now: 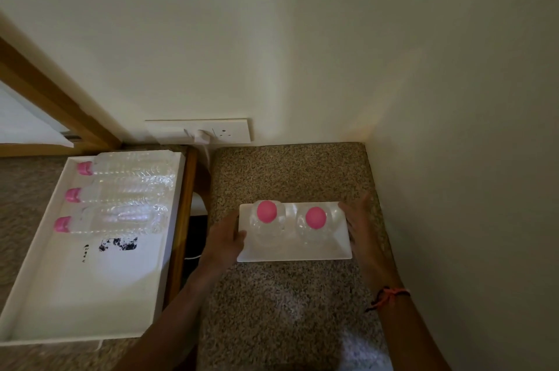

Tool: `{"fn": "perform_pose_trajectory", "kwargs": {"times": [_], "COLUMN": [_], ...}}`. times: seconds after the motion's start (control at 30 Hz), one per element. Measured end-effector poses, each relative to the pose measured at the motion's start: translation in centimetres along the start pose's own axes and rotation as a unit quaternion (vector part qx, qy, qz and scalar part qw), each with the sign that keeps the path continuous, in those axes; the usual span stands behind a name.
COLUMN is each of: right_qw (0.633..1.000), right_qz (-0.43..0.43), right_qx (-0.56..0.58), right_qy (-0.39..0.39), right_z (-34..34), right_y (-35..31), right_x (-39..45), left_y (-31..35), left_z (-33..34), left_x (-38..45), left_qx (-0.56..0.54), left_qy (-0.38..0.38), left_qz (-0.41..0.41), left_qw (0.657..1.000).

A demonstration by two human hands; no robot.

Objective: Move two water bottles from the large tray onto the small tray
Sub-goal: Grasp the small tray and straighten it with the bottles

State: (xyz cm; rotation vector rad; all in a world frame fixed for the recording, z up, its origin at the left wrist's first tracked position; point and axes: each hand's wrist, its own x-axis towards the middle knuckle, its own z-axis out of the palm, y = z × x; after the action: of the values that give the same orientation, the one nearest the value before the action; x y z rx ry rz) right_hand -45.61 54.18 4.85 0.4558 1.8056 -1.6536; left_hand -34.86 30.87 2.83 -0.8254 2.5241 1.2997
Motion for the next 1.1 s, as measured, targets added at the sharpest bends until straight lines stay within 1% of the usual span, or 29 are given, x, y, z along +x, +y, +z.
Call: {"fn": "perform_pose_trajectory", "kwargs": {"times": [0.07,0.1,0.17,0.2,0.27,0.33,0.37,0.4,0.47,0.57,0.7,0.83,0.9,1.1], "right_qw": [1.0,1.0,0.991,0.982,0.958,0.92,0.904,0.896,0.902,0.916,0.921,0.915,0.917,0.922], "right_qz": [-0.008,-0.029,-0.101,-0.135,-0.189,-0.239,-0.252,-0.254,-0.254,-0.269,-0.254,-0.282,-0.284,-0.288], "right_qx": [0.003,-0.008,-0.084,-0.132,-0.213,-0.299,-0.333,-0.351,-0.339,-0.298,-0.294,-0.29,-0.278,-0.258], "right_qy": [0.005,0.006,0.014,0.009,-0.04,-0.081,-0.09,-0.094,-0.081,-0.028,-0.002,0.003,-0.001,0.013], "right_z": [0.1,0.0,-0.7,-1.0,-1.5,-1.1,-0.7,-0.2,0.8,1.4,1.1,0.9,0.7,-0.3], "right_y": [0.3,0.6,1.5,1.9,2.6,2.9,3.1,3.2,3.1,3.2,3.6,3.0,2.9,3.0], "right_x": [-0.1,-0.2,-0.3,-0.4,-0.6,-0.6,-0.4,-0.3,-0.3,-0.2,0.2,-0.2,-0.1,0.9], "left_y": [-0.3,-0.5,-0.9,-1.0,-1.2,-1.0,-0.5,0.0,1.1,1.8,1.9,1.5,1.1,-0.1], "left_z": [-0.2,-0.2,-0.4,-0.6,-1.1,-1.6,-1.7,-1.7,-1.5,-1.2,-0.9,-0.9,-0.9,-1.3], "left_x": [-0.1,-0.2,-0.2,-0.2,0.1,0.3,0.3,0.1,-0.1,-0.2,-0.4,-0.4,-0.3,0.0], "left_qx": [-0.005,-0.006,-0.009,-0.016,-0.037,-0.036,-0.03,-0.034,-0.053,-0.078,-0.074,-0.077,-0.085,-0.084], "left_qy": [0.0,-0.002,-0.013,-0.023,-0.066,-0.11,-0.125,-0.136,-0.136,-0.094,-0.057,-0.039,-0.034,-0.046], "left_qz": [0.0,-0.002,0.0,0.006,0.02,0.034,0.046,0.057,0.07,0.065,0.059,0.069,0.063,0.055], "left_qw": [1.0,1.0,1.0,1.0,0.997,0.993,0.991,0.989,0.987,0.99,0.994,0.994,0.994,0.994]}}
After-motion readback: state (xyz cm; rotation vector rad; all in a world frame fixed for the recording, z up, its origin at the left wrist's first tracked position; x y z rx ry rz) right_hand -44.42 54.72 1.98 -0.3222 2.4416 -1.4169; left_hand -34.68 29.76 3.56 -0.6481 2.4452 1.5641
